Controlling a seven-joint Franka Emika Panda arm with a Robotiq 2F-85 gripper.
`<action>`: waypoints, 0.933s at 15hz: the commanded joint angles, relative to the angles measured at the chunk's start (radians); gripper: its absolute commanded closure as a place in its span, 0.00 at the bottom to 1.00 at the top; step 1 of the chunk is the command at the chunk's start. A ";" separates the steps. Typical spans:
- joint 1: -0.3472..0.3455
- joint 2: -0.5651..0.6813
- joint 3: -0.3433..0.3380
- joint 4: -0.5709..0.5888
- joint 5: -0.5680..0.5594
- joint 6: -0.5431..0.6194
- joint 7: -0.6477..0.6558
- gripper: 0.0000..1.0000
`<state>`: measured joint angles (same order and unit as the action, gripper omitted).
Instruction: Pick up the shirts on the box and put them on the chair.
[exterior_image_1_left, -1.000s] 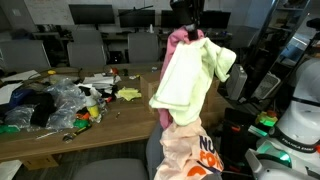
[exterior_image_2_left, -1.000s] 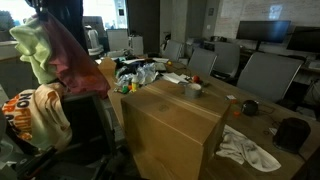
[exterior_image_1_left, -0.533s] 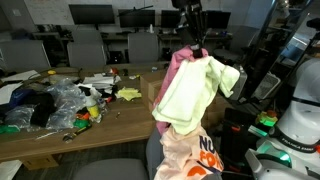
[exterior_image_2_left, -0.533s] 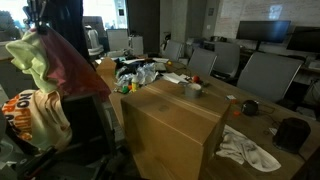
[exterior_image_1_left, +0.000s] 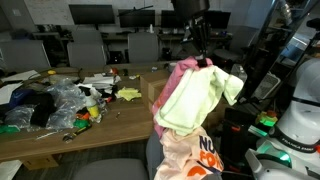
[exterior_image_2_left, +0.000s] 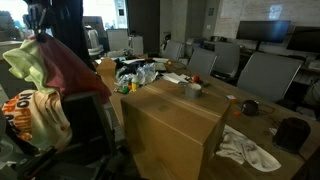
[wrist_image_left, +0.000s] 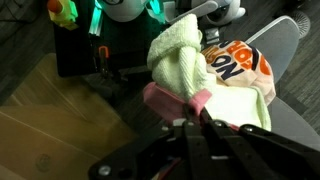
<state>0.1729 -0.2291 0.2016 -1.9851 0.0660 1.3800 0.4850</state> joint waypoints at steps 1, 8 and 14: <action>-0.008 -0.007 0.016 -0.022 0.015 0.017 -0.010 0.98; -0.001 0.031 0.036 -0.055 0.010 0.022 0.003 0.98; 0.007 0.066 0.048 -0.082 0.025 0.055 -0.001 0.98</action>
<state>0.1747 -0.1716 0.2443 -2.0569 0.0663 1.4086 0.4857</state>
